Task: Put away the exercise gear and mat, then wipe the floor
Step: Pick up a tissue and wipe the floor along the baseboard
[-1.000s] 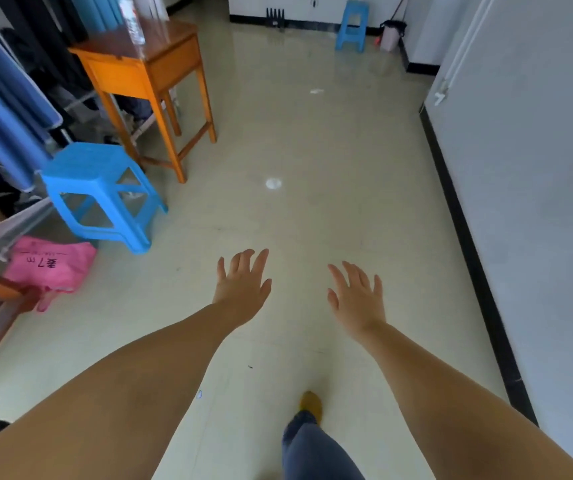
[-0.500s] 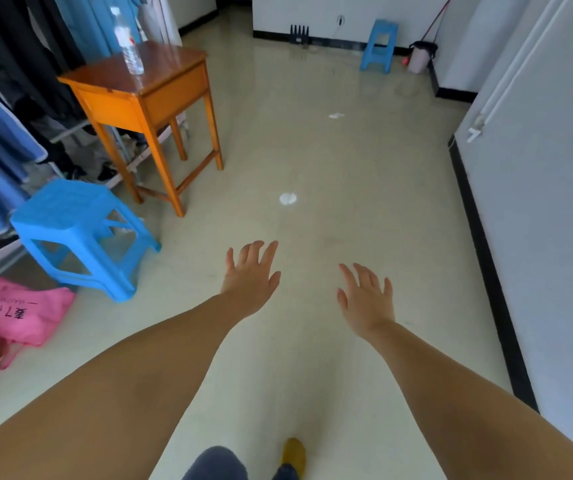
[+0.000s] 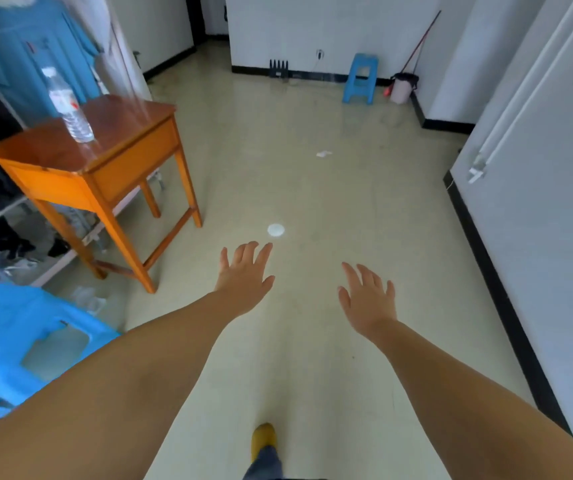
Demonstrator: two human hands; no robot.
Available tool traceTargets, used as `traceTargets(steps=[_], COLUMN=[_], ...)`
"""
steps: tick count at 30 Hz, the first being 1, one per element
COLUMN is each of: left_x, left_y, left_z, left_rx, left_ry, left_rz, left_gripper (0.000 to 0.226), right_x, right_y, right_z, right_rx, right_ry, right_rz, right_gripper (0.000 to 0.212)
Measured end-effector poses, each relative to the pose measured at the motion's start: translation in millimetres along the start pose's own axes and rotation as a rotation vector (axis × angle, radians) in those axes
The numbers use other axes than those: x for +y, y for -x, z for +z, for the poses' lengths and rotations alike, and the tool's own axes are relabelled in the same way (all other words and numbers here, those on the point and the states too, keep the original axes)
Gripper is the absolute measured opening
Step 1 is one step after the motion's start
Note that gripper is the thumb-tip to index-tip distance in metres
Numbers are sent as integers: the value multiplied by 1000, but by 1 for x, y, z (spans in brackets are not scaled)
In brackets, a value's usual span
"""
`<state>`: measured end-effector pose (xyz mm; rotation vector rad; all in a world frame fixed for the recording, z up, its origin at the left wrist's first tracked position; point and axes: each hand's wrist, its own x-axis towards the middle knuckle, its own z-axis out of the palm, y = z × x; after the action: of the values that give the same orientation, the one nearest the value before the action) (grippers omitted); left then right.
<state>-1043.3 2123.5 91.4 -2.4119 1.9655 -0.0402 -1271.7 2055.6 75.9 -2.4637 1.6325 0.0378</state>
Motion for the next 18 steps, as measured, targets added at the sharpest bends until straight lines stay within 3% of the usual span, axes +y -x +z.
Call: traceTargets(steps=[10,18], left_x=[-27,-50], left_y=[-239,-472], left_z=[3,21], left_rx=[-20,-12], left_ry=[22,49], left_rz=[143,106], left_gripper=[66,67], right_x=[0,37], right_y=[-227,-447], right_z=[-35,-50], right_rx=[-10,-47], right_ry=[25,68], right_rz=[70,37], right_gripper=[53,53])
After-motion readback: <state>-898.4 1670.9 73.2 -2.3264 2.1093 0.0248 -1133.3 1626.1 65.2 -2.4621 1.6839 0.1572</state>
